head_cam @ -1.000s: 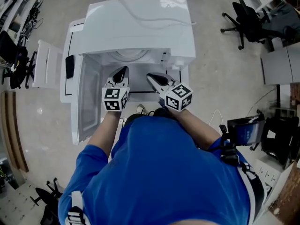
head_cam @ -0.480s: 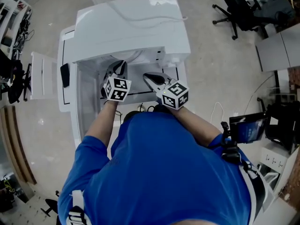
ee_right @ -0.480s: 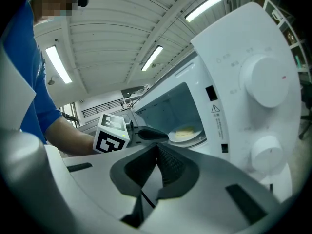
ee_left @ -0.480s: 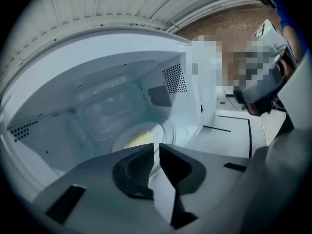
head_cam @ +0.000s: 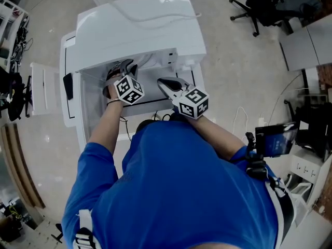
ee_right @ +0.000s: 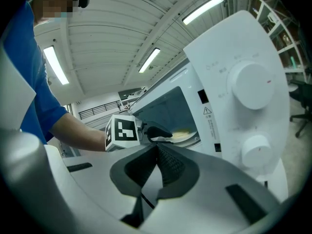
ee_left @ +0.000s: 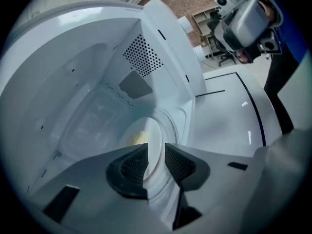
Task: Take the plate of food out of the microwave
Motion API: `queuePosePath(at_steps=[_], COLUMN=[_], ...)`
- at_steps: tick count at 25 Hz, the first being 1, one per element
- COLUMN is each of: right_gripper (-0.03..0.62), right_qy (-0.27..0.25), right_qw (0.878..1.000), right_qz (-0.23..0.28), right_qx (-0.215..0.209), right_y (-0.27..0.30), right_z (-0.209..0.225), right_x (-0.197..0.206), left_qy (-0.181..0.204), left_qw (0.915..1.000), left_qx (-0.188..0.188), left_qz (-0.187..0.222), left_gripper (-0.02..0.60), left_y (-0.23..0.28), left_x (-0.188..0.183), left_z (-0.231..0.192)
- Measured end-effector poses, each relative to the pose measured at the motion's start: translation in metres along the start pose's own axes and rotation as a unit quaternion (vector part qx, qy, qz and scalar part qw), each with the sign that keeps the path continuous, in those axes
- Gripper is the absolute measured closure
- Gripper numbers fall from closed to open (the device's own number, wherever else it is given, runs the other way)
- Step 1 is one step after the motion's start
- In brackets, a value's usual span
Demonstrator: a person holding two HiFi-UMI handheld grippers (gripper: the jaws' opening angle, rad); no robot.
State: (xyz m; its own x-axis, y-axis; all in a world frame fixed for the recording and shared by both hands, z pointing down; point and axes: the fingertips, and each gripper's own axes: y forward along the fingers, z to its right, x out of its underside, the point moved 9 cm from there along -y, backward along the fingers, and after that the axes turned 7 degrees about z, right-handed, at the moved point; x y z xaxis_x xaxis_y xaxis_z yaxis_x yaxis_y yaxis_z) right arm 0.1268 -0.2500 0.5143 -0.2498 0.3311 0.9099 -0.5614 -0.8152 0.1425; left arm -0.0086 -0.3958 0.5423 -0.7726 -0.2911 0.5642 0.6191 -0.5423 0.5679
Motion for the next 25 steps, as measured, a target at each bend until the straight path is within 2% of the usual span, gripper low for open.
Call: queuePosePath(at_steps=[5, 12, 15, 19, 25], right_gripper=[0.588, 0.588, 0.588, 0.588, 0.588], right_qy=[0.003, 0.007, 0.007, 0.006, 0.011], right_qw=[1.000, 1.000, 1.000, 1.000, 1.000], right_qz=[0.006, 0.016, 0.016, 0.015, 0.011], right_qx=[0.006, 0.012, 0.012, 0.014, 0.016], right_y=[-0.003, -0.006, -0.008, -0.009, -0.010], right_z=[0.003, 0.004, 0.004, 0.004, 0.007], right_x=[-0.001, -0.005, -0.006, -0.005, -0.003], left_qy=[0.066, 0.113, 0.119, 0.114, 0.098], left_qw=[0.9972, 0.9928, 0.9921, 0.9926, 0.9945], left_qx=[0.029, 0.031, 0.029, 0.035, 0.030], left_qz=[-0.018, -0.026, -0.025, -0.025, -0.023], left_gripper=[0.480, 0.482, 0.487, 0.539, 0.541], left_y=[0.008, 0.014, 0.015, 0.014, 0.009], left_x=[-0.003, -0.005, -0.005, -0.002, -0.002], left_z=[-0.001, 0.000, 0.000, 0.005, 0.005])
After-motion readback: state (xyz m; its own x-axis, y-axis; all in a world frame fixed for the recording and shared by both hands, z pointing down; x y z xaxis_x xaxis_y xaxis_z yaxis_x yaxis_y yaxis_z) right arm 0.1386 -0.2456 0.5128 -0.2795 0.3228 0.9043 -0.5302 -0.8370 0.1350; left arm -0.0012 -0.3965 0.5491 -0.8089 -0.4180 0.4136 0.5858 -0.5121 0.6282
